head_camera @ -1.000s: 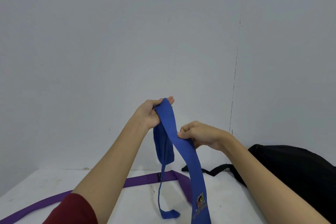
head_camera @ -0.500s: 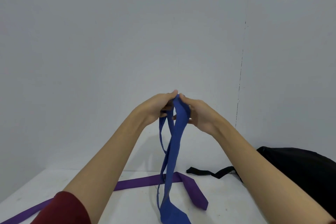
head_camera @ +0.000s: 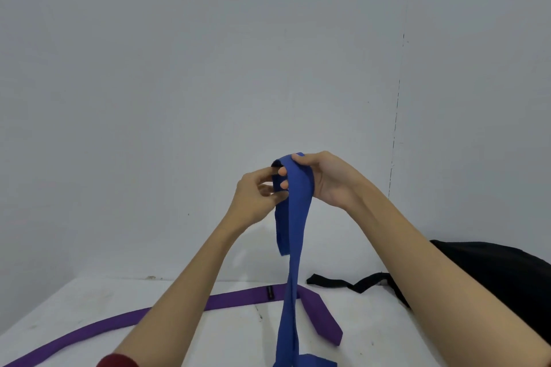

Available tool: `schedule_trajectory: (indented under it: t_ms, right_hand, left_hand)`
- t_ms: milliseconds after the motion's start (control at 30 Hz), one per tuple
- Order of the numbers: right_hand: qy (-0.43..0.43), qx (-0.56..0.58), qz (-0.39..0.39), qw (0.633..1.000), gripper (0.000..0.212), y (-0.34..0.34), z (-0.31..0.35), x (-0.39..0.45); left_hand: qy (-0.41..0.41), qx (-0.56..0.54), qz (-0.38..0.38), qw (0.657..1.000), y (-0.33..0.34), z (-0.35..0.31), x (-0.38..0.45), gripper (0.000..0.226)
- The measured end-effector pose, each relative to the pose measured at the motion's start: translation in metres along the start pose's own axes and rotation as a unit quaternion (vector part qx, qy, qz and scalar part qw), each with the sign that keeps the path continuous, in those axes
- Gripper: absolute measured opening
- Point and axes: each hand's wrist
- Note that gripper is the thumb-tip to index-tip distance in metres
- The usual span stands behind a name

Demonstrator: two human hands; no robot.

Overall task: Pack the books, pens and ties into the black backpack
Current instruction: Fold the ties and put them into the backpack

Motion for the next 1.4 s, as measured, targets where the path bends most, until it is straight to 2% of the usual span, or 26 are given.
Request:
schedule_trajectory:
  t_ms: [100,167,267,333,400,533,700,800,900,1033,1267,1400]
  right_hand:
    - [0.002,-0.005,-0.004,1.000,0.021,-0.002,0.009,-0.002]
    - [0.000,-0.008,-0.022,1.000,0.020,-0.005,0.013,-0.004]
    - [-0.005,-0.007,-0.039,0.999,0.018,-0.010,0.015,-0.005]
    - [-0.011,0.005,-0.041,0.999,0.019,-0.011,0.015,-0.005]
    - [-0.019,0.018,-0.041,0.999,0.021,-0.011,0.015,-0.004]
    - [-0.043,0.034,-0.039,0.998,0.021,-0.007,0.016,0.000]
    - [-0.068,0.009,-0.055,0.996,0.024,-0.004,0.027,0.004]
    - [-0.091,0.002,-0.083,0.992,0.025,-0.008,0.034,0.006]
    - [-0.106,-0.003,-0.106,0.989,0.025,-0.012,0.041,0.007]
    - [-0.111,-0.005,-0.109,0.988,0.023,-0.013,0.047,0.009]
    - [-0.106,-0.012,-0.089,0.990,0.021,-0.009,0.048,0.010]
    - [-0.106,-0.005,-0.077,0.991,0.023,-0.008,0.052,0.009]
  left_hand:
    - [0.038,-0.016,-0.098,0.994,0.011,0.003,-0.001,0.038]
    - [0.045,-0.026,-0.121,0.991,0.016,0.009,-0.001,0.033]
    - [0.008,-0.021,-0.079,0.997,0.019,0.018,-0.003,0.035]
    - [-0.011,0.034,-0.028,0.999,0.023,0.027,-0.003,0.028]
    - [-0.036,0.051,-0.011,0.998,0.029,0.036,-0.003,0.019]
    - [-0.053,0.028,-0.019,0.998,0.037,0.045,-0.005,0.014]
    - [-0.049,0.053,-0.027,0.997,0.041,0.048,-0.008,0.019]
    - [-0.046,0.081,-0.038,0.995,0.038,0.052,-0.009,0.015]
    - [-0.058,0.067,-0.069,0.994,0.036,0.055,-0.009,0.008]
    - [-0.034,0.075,-0.105,0.991,0.041,0.054,-0.009,0.012]
    - [-0.060,0.047,-0.038,0.996,0.041,0.050,-0.006,0.010]
    - [-0.065,0.045,-0.054,0.995,0.031,0.049,-0.003,0.005]
Point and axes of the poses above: each hand's wrist, its own x-axis towards the middle knuckle, its own y-axis out of the palm, z = x × y, and after that the axes turned 9 degrees about z, right-handed
